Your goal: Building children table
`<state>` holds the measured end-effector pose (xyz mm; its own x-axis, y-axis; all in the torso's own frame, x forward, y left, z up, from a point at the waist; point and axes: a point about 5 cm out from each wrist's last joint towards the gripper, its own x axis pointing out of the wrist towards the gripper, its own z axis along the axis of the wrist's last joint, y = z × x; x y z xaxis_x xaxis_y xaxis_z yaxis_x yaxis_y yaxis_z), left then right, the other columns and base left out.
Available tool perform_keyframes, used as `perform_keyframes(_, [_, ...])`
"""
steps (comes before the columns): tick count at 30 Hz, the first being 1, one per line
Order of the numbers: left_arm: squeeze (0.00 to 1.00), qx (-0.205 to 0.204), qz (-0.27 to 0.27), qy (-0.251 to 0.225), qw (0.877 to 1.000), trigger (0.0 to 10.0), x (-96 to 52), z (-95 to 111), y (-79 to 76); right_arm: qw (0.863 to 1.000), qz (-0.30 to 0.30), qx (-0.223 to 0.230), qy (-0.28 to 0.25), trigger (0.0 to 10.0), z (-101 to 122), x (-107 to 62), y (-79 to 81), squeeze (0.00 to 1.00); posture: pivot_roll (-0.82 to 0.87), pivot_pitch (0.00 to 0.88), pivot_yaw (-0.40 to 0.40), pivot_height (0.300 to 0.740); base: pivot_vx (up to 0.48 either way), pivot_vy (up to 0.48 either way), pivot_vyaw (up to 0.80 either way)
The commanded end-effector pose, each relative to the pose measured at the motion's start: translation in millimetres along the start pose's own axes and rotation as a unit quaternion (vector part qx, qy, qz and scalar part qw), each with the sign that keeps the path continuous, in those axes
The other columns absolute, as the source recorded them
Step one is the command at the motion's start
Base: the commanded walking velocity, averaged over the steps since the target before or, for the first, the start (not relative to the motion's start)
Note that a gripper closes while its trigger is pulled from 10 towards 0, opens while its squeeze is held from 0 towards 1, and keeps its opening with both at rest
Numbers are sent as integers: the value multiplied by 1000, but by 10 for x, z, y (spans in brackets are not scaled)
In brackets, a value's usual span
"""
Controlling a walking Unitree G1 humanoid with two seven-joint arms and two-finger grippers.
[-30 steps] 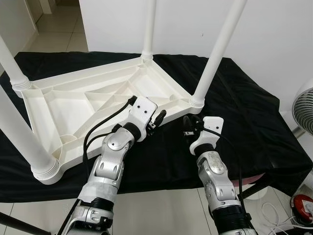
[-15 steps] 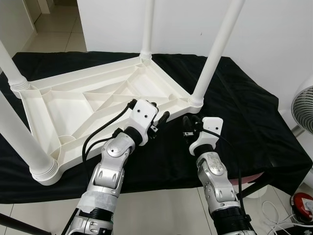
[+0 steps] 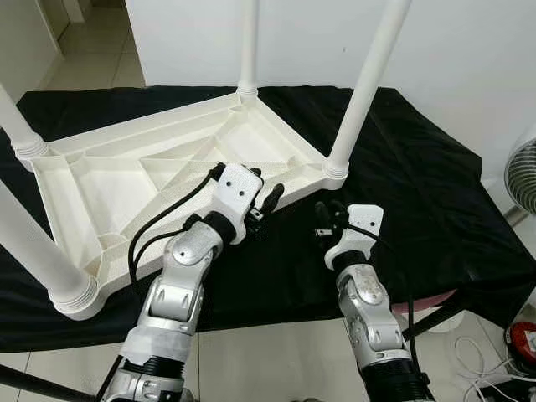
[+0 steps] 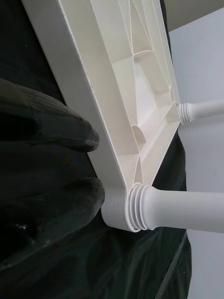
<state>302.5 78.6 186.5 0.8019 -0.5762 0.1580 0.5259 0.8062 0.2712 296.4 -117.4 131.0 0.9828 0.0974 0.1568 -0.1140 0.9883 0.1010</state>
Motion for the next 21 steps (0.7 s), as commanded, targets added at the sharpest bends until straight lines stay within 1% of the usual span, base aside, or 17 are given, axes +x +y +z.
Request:
perform_keyframes(1, [0, -3, -9, 1, 1000, 10000, -35, 3, -19, 1000, -3, -3, -3, 10000, -11, -27, 11, 0, -63, 41, 12, 740, 0, 0, 0])
perform_keyframes(3, [0, -5, -9, 2, 1000, 10000, -49, 4, -10, 1000, -3, -3, -3, 10000, -12, -28, 14, 0, -63, 41, 12, 740, 0, 0, 0])
perform_keyframes(6, [0, 28, -33, -10, 999, 10000, -123, 54, -31, 1000, -3, -5, -2, 10000, -20, -35, 12, 0, -58, 41, 9, 740, 0, 0, 0])
perform_keyframes(9, [0, 28, -41, -7, 999, 10000, -204, 62, -44, 1000, 1, -9, 0, 10000, -24, -47, -5, 0, -60, 38, 1, 740, 0, 0, 0])
perform_keyframes(11, [0, 29, -43, -8, 999, 10000, -223, 69, -46, 1000, 1, -10, 1, 10000, -25, -51, -11, 0, -60, 38, 1, 740, 0, 0, 0])
perform_keyframes(12, [0, 32, -46, 1, 998, 10000, -274, 63, -34, 1000, 2, -12, 2, 10000, -25, -57, -22, 0, -60, 38, -1, 740, 0, 0, 0])
perform_keyframes(13, [0, 32, -46, 1, 998, 10000, -274, 63, -34, 1000, 2, -12, 2, 10000, -25, -57, -22, 0, -60, 38, -1, 740, 0, 0, 0])
perform_keyframes(14, [0, 47, -53, 23, 997, 10000, -370, 31, -14, 1000, 3, -17, 4, 10000, -26, -68, -46, 0, -62, 37, -6, 740, 0, 0, 0])
perform_keyframes(17, [0, 48, -54, 30, 997, 10000, -407, 17, -7, 1000, 4, -18, 5, 10000, -27, -73, -58, 0, -57, 36, -12, 740, 0, 0, 0])
perform_keyframes(18, [0, 53, -46, 43, 997, 10000, -457, -14, 26, 1000, 5, -19, 6, 10000, -28, -77, -67, 0, -54, 36, -16, 740, 0, 0, 0])
perform_keyframes(19, [0, 53, -46, 43, 997, 10000, -457, -14, 26, 1000, 5, -19, 6, 10000, -28, -77, -67, 0, -54, 36, -16, 740, 0, 0, 0])
perform_keyframes(20, [0, 57, -32, 66, 996, 10000, -510, -78, 71, 1000, 6, -20, 6, 10000, -27, -81, -70, 0, -52, 37, -19, 740, 0, 0, 0])
perform_keyframes(21, [0, 57, -32, 66, 996, 10000, -510, -78, 71, 1000, 6, -20, 6, 10000, -27, -81, -70, 0, -52, 37, -19, 740, 0, 0, 0])
